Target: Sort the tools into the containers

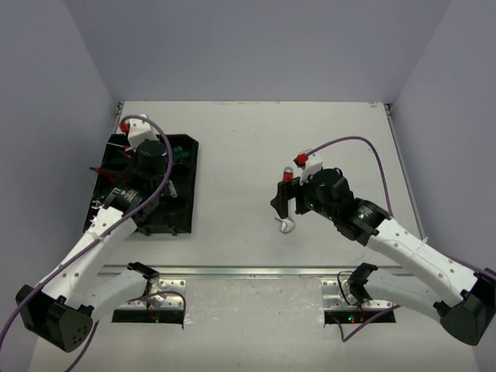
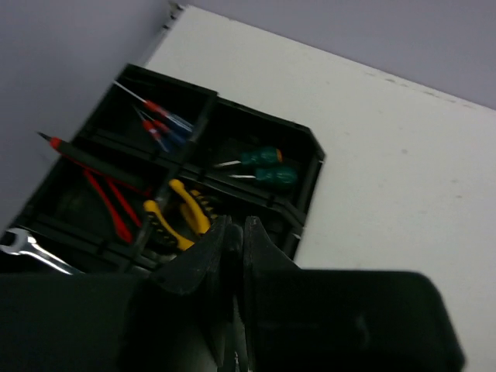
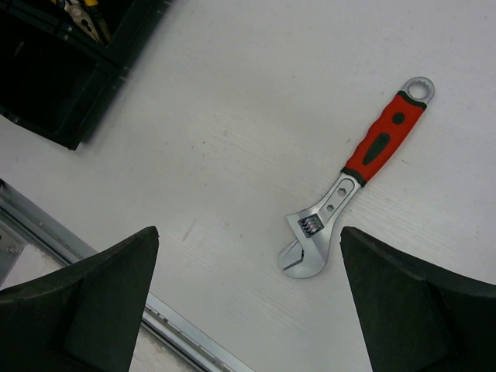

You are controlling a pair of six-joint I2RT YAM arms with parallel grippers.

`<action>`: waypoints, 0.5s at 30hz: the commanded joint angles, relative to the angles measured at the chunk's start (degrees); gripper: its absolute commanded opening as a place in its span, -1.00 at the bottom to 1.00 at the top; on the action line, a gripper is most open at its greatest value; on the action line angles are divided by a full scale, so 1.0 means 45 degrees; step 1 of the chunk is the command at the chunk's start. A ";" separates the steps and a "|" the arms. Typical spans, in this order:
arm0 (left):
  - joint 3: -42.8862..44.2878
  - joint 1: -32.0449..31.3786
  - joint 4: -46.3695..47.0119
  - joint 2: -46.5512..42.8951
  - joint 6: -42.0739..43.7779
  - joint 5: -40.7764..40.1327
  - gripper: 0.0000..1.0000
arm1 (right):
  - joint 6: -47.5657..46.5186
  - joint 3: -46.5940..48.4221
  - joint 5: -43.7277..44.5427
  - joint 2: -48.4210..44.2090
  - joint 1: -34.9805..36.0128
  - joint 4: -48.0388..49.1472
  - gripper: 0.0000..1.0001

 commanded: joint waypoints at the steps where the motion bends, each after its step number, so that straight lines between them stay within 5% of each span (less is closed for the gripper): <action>1: -0.1681 0.0006 0.3180 -0.1981 0.4920 -0.2578 -1.00 | -0.0391 -0.0407 0.0215 -0.0996 -0.0016 0.0297 0.98; 9: -0.3157 0.0026 0.5428 -0.0725 0.9036 -0.2425 -1.00 | -0.0851 -0.0999 0.0539 -0.2164 -0.0043 0.0507 0.98; 15: -0.4905 0.0298 0.7928 -0.0707 1.0472 0.0570 -1.00 | -0.0951 -0.1162 0.0575 -0.2573 -0.0074 0.0551 0.98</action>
